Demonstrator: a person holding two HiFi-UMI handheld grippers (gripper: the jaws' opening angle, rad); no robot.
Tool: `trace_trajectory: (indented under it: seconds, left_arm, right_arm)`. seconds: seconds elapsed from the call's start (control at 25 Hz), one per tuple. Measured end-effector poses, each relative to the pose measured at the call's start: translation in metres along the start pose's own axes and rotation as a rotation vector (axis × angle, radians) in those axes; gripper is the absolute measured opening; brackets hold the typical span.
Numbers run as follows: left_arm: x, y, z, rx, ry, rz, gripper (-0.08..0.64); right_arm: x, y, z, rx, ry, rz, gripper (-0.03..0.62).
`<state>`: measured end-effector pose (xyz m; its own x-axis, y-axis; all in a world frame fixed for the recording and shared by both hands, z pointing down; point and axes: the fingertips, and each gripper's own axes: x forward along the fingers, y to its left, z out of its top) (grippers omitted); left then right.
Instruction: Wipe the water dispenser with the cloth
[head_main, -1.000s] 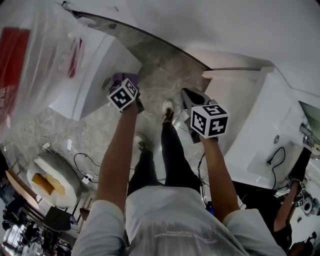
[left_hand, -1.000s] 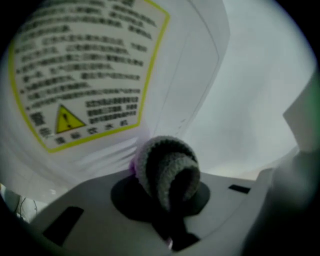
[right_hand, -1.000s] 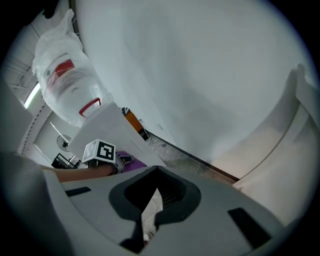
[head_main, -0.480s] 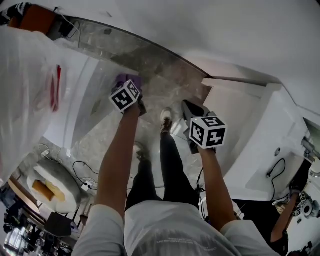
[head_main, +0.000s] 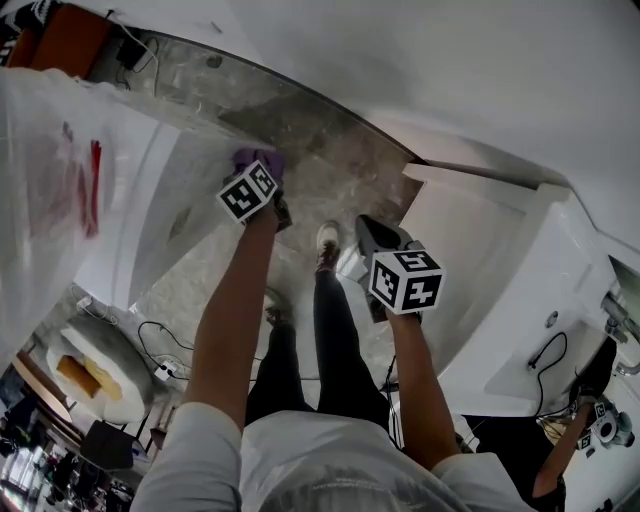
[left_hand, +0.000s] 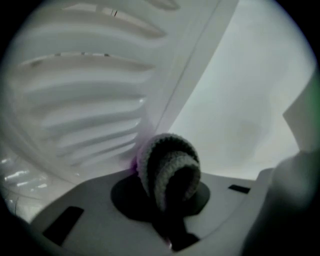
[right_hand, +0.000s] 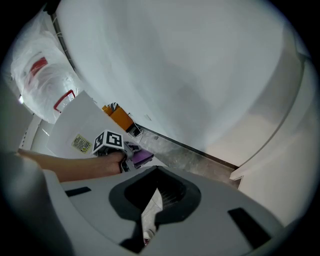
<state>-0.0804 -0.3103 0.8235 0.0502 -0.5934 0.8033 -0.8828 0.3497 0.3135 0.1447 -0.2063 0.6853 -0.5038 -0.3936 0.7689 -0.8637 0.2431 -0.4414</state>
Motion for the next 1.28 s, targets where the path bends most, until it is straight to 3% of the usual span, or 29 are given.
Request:
trace_trajectory:
  seconds: [0.08, 0.24, 0.6, 0.88, 1.16, 1.28]
  left_arm:
    - [-0.005, 0.008, -0.011, -0.016, 0.008, 0.001, 0.061]
    - [-0.016, 0.048, -0.047, -0.131, 0.046, 0.056, 0.061]
    - [-0.017, 0.139, -0.138, -0.213, 0.16, 0.205, 0.061]
    - [0.01, 0.162, -0.143, -0.165, 0.177, 0.22, 0.061]
    - [0.059, 0.169, -0.139, -0.129, 0.175, 0.277, 0.061]
    - [0.079, 0.17, -0.147, -0.055, 0.201, 0.284, 0.061]
  right_arm:
    - [0.003, 0.0, -0.001, 0.006, -0.006, -0.001, 0.008]
    - [0.013, 0.004, -0.01, 0.023, -0.008, 0.001, 0.008]
    - [0.061, 0.024, -0.048, 0.044, 0.038, 0.035, 0.008]
    - [0.098, 0.024, -0.073, 0.007, 0.077, 0.032, 0.007]
    - [0.129, -0.019, -0.081, 0.04, 0.066, -0.007, 0.007]
    - [0.147, -0.035, -0.079, 0.027, 0.052, -0.01, 0.007]
